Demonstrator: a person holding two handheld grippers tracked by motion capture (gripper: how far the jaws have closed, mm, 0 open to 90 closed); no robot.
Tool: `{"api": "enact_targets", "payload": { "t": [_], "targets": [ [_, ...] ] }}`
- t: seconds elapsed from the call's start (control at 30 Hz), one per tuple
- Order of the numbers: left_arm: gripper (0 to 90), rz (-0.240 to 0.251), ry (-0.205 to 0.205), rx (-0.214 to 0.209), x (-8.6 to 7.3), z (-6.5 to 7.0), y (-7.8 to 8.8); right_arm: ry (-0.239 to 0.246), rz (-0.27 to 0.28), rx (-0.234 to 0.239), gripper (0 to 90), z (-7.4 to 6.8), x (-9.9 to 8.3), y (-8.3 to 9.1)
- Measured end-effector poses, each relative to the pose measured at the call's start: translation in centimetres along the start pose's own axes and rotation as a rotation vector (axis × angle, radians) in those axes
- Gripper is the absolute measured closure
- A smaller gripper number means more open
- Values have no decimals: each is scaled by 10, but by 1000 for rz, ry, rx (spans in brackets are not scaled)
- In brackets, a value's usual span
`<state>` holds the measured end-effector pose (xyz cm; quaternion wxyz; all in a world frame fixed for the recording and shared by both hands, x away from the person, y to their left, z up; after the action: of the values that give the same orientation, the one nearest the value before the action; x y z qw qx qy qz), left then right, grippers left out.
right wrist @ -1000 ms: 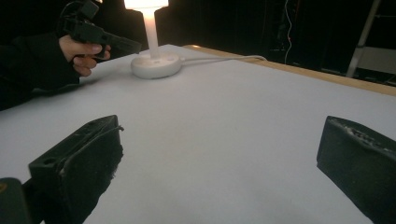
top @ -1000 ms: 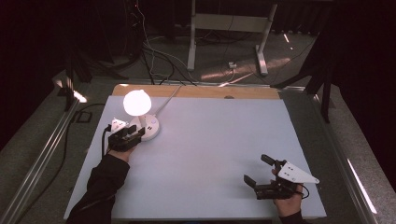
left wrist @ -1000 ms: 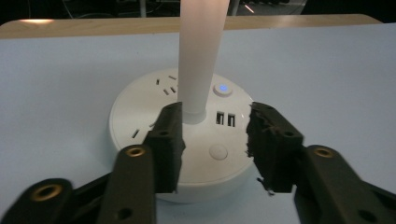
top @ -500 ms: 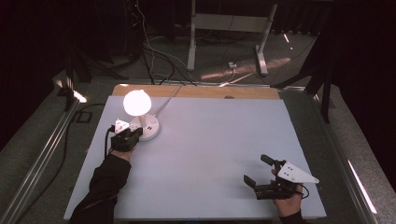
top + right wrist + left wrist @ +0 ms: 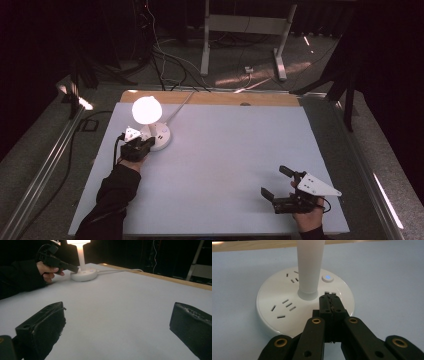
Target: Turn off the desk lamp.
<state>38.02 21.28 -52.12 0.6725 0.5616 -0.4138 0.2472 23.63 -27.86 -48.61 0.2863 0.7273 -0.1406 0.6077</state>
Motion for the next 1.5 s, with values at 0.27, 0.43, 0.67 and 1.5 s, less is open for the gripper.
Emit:
{"api": "enact_targets", "payload": {
  "t": [0.27, 0.43, 0.67, 1.5],
  "targets": [
    [900, -21, -71, 14, 2, 11, -1, 2, -2, -1, 0, 0, 0, 0],
    [900, 8, -31, -6, 2, 6, 1, 3, 2, -3, 0, -1, 1, 1],
    [900, 17, -30, 6, 10, 1, 8, -2, -1, 0, 0, 0, 0, 0],
    [900, -21, -71, 51, 4, 4, -4, 2, -6, -1, 0, 0, 0, -1]
  ]
}}
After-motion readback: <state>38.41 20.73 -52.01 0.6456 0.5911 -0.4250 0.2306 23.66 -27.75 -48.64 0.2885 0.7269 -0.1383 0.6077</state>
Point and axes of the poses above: each handheld gripper's, and its own axes: y roughly backward along the jaws, x roughly out of its top, z roughly to its right, the point moved 1 cm from there along -y, roughly forward along the jaws, and after that the axes turned 9 degrees about x, right-handed, at the moved point
